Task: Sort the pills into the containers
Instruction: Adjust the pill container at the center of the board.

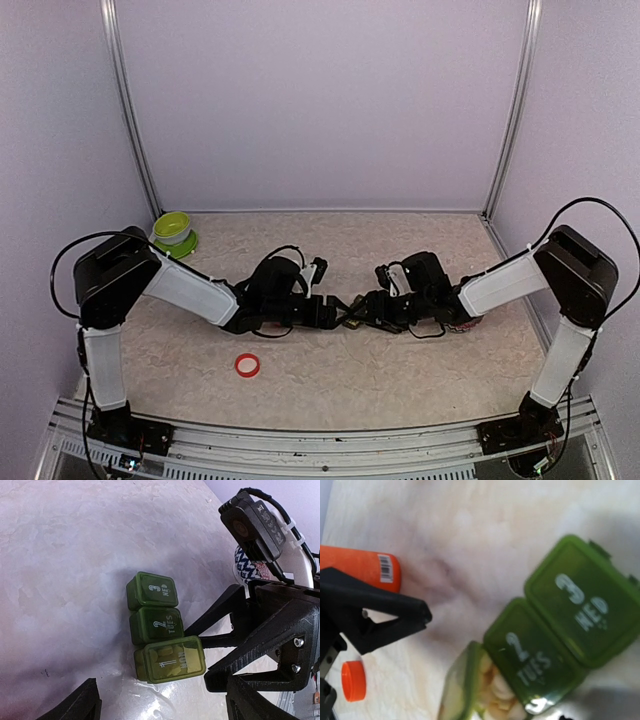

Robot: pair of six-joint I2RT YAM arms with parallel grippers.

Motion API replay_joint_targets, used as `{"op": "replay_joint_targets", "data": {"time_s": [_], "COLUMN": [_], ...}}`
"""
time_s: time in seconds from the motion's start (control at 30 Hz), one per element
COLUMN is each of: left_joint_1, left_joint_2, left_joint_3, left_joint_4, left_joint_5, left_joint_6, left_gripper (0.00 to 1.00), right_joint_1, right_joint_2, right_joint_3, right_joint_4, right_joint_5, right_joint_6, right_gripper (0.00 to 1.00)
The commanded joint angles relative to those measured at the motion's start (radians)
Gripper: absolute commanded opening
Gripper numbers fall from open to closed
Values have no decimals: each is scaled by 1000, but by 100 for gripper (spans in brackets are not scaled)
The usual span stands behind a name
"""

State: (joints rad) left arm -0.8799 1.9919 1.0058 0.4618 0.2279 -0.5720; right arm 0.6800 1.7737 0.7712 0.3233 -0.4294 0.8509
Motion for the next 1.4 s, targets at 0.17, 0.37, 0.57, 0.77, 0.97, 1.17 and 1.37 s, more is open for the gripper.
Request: {"op": "replay_joint_targets", "data": {"time_s": [0.17, 0.37, 0.57, 0.77, 0.97, 1.17, 1.37], "left_joint_1": [10, 18, 28, 30, 33, 41, 43], "left_joint_2": [65, 81, 97, 122, 147, 172, 204], "left_joint_3": [36, 43, 69, 101, 122, 141, 176], "left_joint_4": [8, 9, -10, -33, -50, -48, -62], "left_joint_5": [25, 34, 32, 37, 48, 84, 123], "left_joint_6": [15, 12, 15, 21, 28, 32, 37], "left_gripper": [81, 74, 69, 63, 62, 55, 50], "right_joint_1": [18, 18, 16, 16, 13, 7, 3], "right_joint_2": [42, 54, 64, 82, 84, 97, 103], "right_joint_3": [3, -9, -1, 5, 4, 0, -5], "right_joint_4": [38, 74, 78, 88, 101, 136, 158], "right_joint_5": [22, 28, 44, 37, 40, 26, 20], "right_joint_6": [28, 48, 48, 52, 58, 64, 68], "right_gripper": [54, 49, 43, 34, 31, 31, 31]}}
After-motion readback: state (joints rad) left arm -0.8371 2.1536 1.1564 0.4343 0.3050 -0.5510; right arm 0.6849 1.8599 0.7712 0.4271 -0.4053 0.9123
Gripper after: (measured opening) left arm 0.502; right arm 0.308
